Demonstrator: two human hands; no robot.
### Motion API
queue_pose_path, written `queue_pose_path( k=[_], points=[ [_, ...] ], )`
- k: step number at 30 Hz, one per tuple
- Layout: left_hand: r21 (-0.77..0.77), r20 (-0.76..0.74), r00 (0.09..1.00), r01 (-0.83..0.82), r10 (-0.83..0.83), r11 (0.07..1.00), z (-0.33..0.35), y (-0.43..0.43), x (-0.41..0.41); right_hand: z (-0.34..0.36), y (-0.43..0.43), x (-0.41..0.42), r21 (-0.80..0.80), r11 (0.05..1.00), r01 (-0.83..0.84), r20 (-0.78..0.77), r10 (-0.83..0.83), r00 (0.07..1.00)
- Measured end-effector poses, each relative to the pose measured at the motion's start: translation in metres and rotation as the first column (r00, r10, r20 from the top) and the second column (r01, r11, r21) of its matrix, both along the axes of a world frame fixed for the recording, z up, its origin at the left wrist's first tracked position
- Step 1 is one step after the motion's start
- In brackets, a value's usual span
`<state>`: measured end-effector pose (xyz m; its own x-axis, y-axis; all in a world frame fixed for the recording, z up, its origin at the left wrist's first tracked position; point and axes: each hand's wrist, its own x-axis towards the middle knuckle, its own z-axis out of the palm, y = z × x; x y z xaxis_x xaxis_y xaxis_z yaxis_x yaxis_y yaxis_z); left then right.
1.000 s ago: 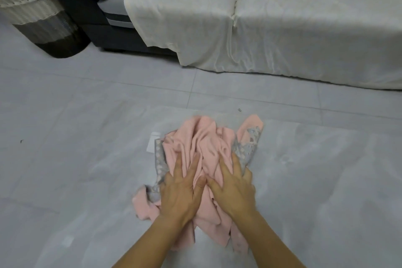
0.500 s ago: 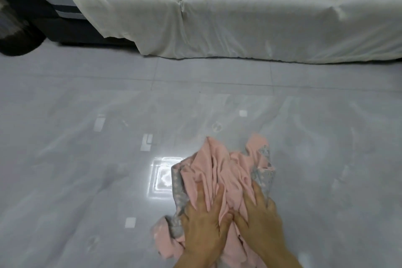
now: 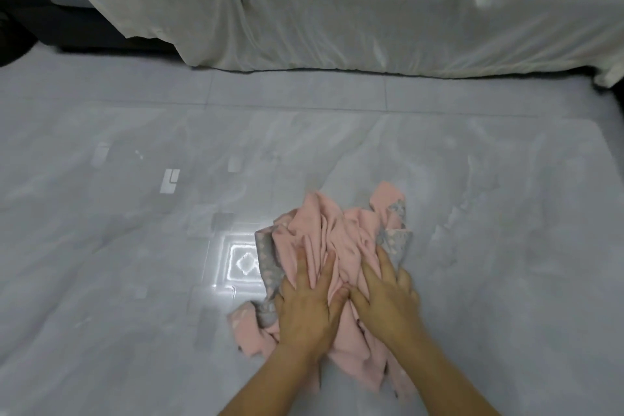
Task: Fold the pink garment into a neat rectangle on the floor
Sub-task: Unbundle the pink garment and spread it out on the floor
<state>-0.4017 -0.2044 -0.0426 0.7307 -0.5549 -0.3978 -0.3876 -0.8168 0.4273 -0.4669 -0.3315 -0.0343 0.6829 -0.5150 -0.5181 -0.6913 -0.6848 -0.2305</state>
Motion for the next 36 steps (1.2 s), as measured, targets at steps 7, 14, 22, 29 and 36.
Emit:
queue_pose_path(
  k=[7,14,22,29,36],
  points=[
    [-0.052,0.041,0.999,0.025,-0.023,0.998,-0.004,0.008,0.009,-0.002,0.008,0.006,0.043,0.999,-0.001,0.069,-0.002,0.998],
    [0.011,0.045,0.999,0.022,-0.023,1.0,-0.005,0.023,0.033,-0.002,0.025,0.027,0.053,0.999,0.0,0.098,-0.005,0.995],
    [0.099,-0.002,0.996,0.085,-0.085,0.991,0.019,0.024,0.041,0.002,0.012,0.009,0.195,0.979,0.051,0.14,-0.079,0.987],
    [0.048,0.058,0.975,0.212,-0.215,0.976,0.043,0.0,0.045,0.007,-0.012,-0.04,0.282,0.88,0.382,0.211,-0.446,0.87],
    [0.054,0.146,0.915,0.372,-0.376,0.927,0.048,-0.038,0.035,-0.007,-0.022,-0.041,0.312,0.855,0.413,0.185,-0.482,0.857]
  ],
)
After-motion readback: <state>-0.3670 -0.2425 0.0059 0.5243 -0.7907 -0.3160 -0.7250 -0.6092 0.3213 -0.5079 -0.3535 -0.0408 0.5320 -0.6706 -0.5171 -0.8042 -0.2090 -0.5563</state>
